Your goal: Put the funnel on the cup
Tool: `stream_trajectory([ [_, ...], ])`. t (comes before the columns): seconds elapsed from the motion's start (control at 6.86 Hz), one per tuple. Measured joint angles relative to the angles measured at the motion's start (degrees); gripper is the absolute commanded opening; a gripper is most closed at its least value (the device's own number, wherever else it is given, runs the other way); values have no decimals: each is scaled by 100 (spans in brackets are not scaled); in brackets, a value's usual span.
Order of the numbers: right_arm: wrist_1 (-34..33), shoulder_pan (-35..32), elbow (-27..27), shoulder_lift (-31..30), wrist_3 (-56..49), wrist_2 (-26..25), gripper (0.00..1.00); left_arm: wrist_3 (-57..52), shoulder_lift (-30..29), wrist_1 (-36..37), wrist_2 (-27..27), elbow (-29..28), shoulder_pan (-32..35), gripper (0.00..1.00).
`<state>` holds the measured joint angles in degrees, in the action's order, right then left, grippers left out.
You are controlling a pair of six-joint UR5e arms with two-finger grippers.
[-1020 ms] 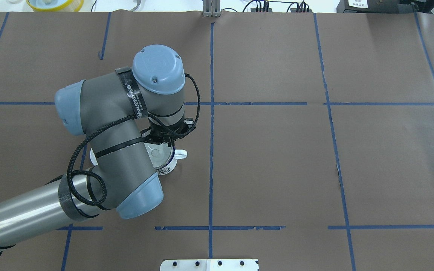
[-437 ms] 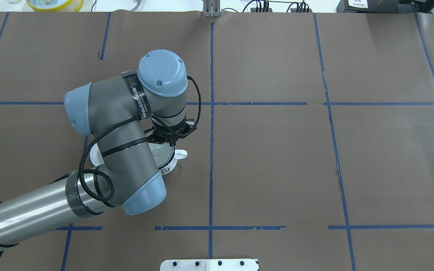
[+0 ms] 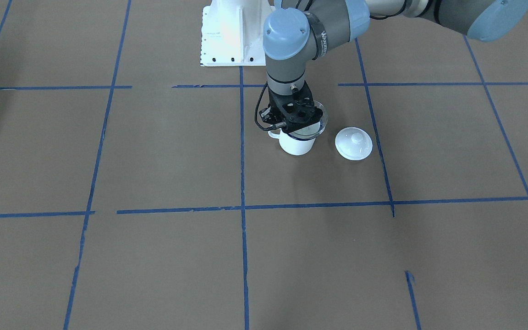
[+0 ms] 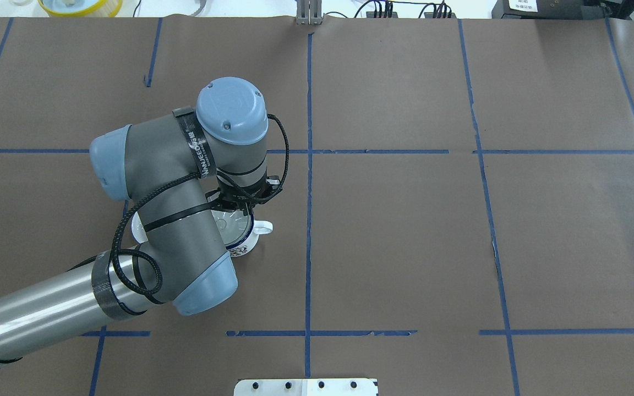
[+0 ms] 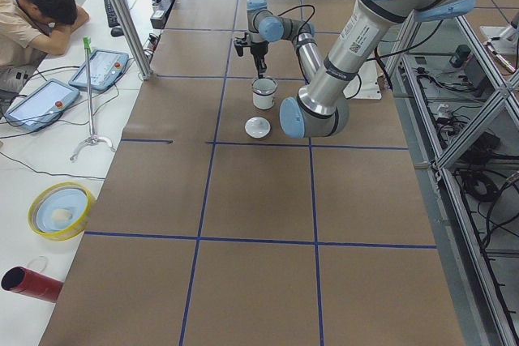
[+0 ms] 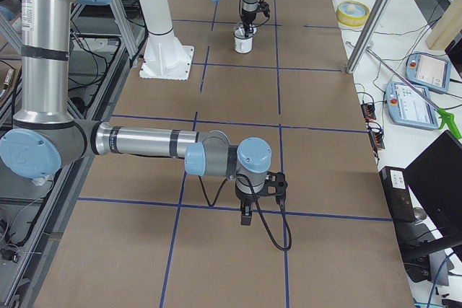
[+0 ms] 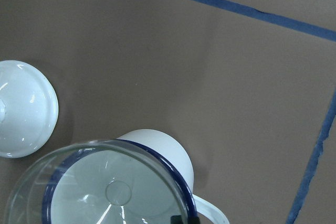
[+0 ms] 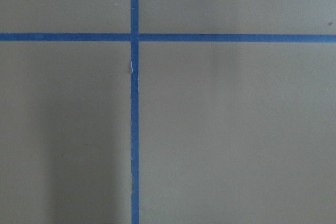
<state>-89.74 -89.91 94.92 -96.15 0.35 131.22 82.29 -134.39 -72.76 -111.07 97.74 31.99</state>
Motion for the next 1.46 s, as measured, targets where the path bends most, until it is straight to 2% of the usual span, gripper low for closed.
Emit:
stream_trajectory([
  [0.44, 0, 0, 0, 0, 0, 0, 100, -123, 10, -6, 16, 261, 47, 100],
  [0.73, 0, 0, 0, 0, 0, 0, 100, -684, 149, 1, -37, 935, 376, 100],
  [0.87, 0, 0, -1, 0, 0, 0, 100, -1237, 404, -53, -196, 1343, 711, 100],
  [1.17, 0, 0, -3, 0, 0, 0, 100, -2561, 1565, -678, -941, 1878, 1607, 100],
  [1.46, 0, 0, -1, 0, 0, 0, 100, -3645, 2770, -1304, -1343, 1904, 2659, 100],
])
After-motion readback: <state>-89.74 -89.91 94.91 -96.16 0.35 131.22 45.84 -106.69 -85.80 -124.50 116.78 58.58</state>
